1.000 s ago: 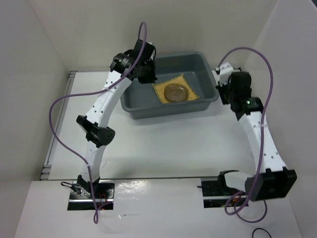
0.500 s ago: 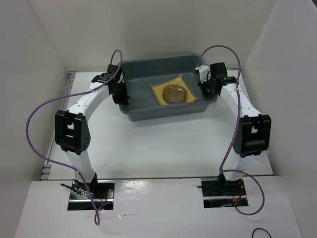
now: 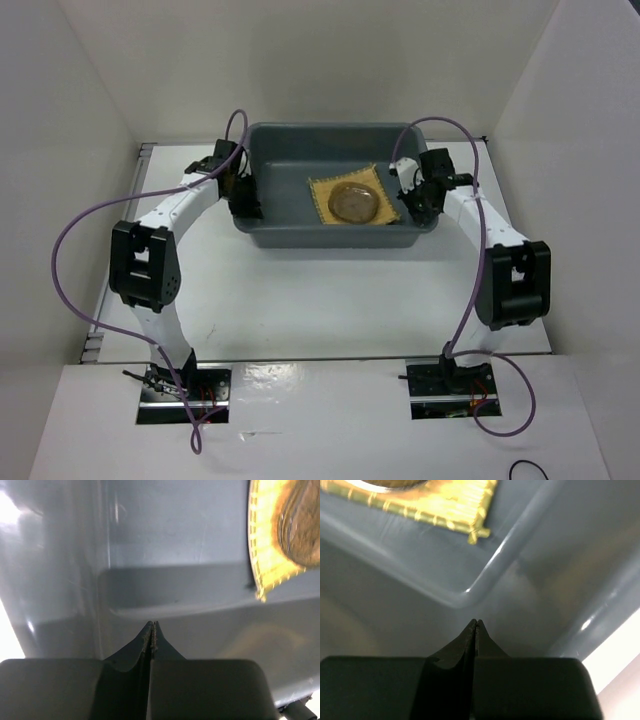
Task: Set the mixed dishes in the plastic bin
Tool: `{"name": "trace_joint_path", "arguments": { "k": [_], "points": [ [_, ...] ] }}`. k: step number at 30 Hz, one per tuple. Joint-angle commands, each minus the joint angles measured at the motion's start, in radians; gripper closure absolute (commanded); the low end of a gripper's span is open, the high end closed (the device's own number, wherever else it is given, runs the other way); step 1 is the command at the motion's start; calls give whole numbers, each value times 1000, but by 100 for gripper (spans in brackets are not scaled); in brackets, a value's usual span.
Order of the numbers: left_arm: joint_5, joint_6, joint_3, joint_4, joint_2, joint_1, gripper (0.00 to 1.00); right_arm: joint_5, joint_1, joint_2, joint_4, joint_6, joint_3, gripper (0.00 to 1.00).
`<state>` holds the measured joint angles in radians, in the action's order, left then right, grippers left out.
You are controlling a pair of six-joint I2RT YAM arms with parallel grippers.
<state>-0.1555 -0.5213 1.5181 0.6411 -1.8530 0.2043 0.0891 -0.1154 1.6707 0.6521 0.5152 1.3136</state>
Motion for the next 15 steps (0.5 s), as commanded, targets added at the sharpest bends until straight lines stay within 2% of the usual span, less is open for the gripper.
{"name": "trace_joint_path", "arguments": {
  "k": [1,5,8,10,11,13,15],
  "points": [
    [4,53,-30,8,20,-34,100,-32,-6,-113,126,55,-50,100],
    [-7,53,-30,8,38,-43,100,-69,-15,-201,126,66,-59,100],
    [-18,43,-3,17,75,-43,100,-90,-15,-275,100,66,-5,100],
    [-29,43,49,28,118,-43,99,-120,-15,-334,89,51,48,86],
    [-39,43,71,28,151,-43,96,-129,-15,-356,80,37,62,64],
    [-141,62,115,-1,188,-43,76,-129,9,-419,80,28,85,40],
    [-174,72,195,-11,245,-43,62,-167,26,-456,90,28,85,19]
  ]
}}
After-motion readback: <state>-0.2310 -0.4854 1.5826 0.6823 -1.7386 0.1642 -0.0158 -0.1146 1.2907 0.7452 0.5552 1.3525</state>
